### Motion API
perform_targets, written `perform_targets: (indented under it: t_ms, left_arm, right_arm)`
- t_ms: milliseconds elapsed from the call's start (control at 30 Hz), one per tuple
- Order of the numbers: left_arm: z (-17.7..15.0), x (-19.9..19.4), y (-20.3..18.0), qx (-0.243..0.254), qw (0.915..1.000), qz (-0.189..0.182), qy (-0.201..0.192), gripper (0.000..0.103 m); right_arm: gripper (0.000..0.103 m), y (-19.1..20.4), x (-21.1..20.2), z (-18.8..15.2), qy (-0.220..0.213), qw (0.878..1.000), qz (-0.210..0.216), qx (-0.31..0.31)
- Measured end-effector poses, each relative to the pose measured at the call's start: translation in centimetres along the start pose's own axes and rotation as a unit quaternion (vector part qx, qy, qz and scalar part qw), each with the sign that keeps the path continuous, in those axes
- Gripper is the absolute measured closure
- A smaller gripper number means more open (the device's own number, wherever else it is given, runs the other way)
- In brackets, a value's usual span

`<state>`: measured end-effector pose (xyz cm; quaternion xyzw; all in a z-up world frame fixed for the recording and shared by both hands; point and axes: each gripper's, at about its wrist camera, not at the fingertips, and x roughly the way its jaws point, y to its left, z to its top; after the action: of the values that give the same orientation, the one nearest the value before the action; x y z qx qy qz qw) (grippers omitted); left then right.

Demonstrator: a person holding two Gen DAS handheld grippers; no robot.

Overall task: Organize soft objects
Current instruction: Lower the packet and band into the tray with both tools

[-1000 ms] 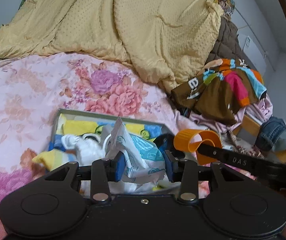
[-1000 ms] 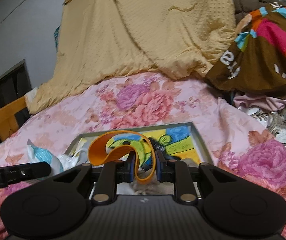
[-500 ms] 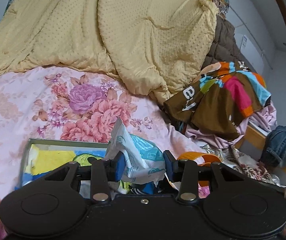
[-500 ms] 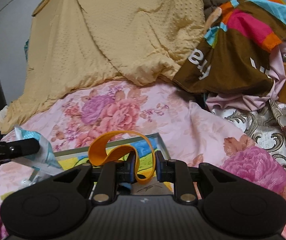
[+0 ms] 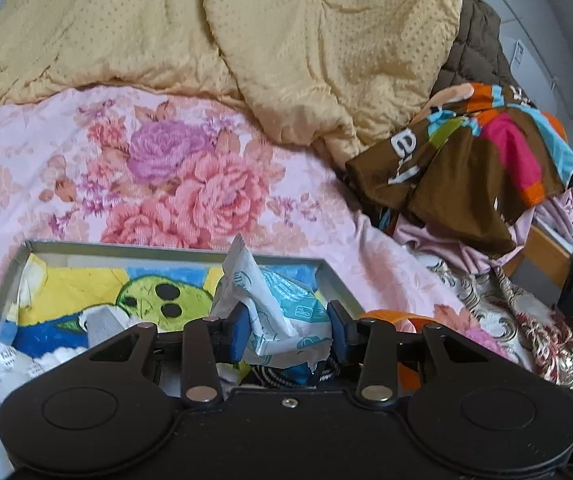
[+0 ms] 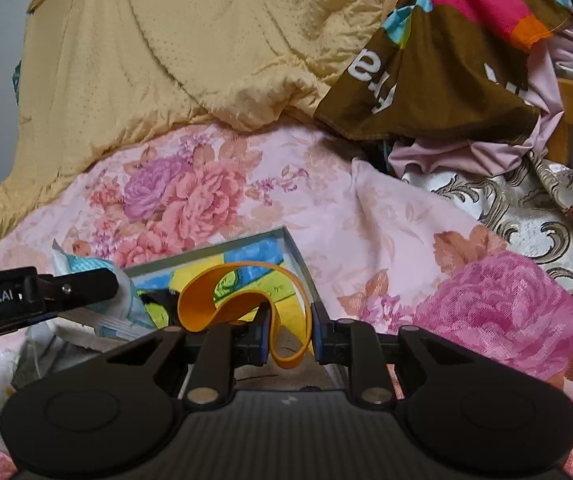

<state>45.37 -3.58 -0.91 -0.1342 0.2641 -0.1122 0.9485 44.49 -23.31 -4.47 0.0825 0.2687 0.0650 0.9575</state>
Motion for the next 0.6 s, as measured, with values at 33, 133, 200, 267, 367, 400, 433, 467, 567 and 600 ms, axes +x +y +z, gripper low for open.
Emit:
perform_targets:
  t_ms: [33, 133, 200, 267, 367, 400, 433, 467, 567, 600]
  left_arm:
    - [-0.2, 0.2, 0.0, 0.001, 1.0000, 0.001, 0.004, 0.060]
    - [-0.7, 0.7, 0.1, 0.001, 0.9999, 0.007, 0.015, 0.060]
    - [-1.0, 1.0, 0.2, 0.001, 0.9997, 0.011, 0.021, 0.060]
    - [-1.2, 1.2, 0.4, 0.000, 0.9996, 0.014, 0.025, 0.060]
    - [-1.4, 1.4, 0.6, 0.004, 0.9994, 0.020, 0.030, 0.060]
    - [-1.5, 1.5, 0.6, 0.004, 0.9993, 0.021, 0.031, 0.060]
    - [-1.5, 1.6, 0.7, 0.003, 0.9992, 0.022, 0.033, 0.060]
    - [-1.5, 1.7, 0.7, 0.003, 0.9991, 0.023, 0.035, 0.060]
    - [-1.9, 1.8, 1.0, -0.002, 0.9991, 0.022, 0.037, 0.060]
    - [-2.0, 1.9, 1.1, -0.003, 0.9990, 0.023, 0.038, 0.060]
  right_arm:
    - [0.081, 0.1, 0.2, -0.1, 0.004, 1.000, -0.001, -0.004]
    - [0.080, 0.1, 0.8, -0.3, 0.014, 1.000, -0.003, -0.006]
    - [0.080, 0.1, 1.0, -0.4, 0.020, 1.000, -0.005, -0.008]
    - [0.080, 0.2, 1.1, -0.4, 0.022, 1.000, -0.003, -0.006]
    - [0.079, 0.2, 1.3, -0.4, 0.027, 1.000, 0.000, -0.007]
    - [0.079, 0.3, 1.4, -0.5, 0.029, 1.000, 0.000, -0.010]
    - [0.079, 0.3, 1.5, -0.5, 0.030, 0.999, -0.001, -0.012]
    - [0.079, 0.3, 1.6, -0.5, 0.032, 0.999, -0.001, -0.014]
    - [0.079, 0.4, 1.7, -0.7, 0.036, 0.999, 0.000, -0.016]
    - [0.079, 0.4, 1.8, -0.7, 0.037, 0.999, 0.000, -0.017]
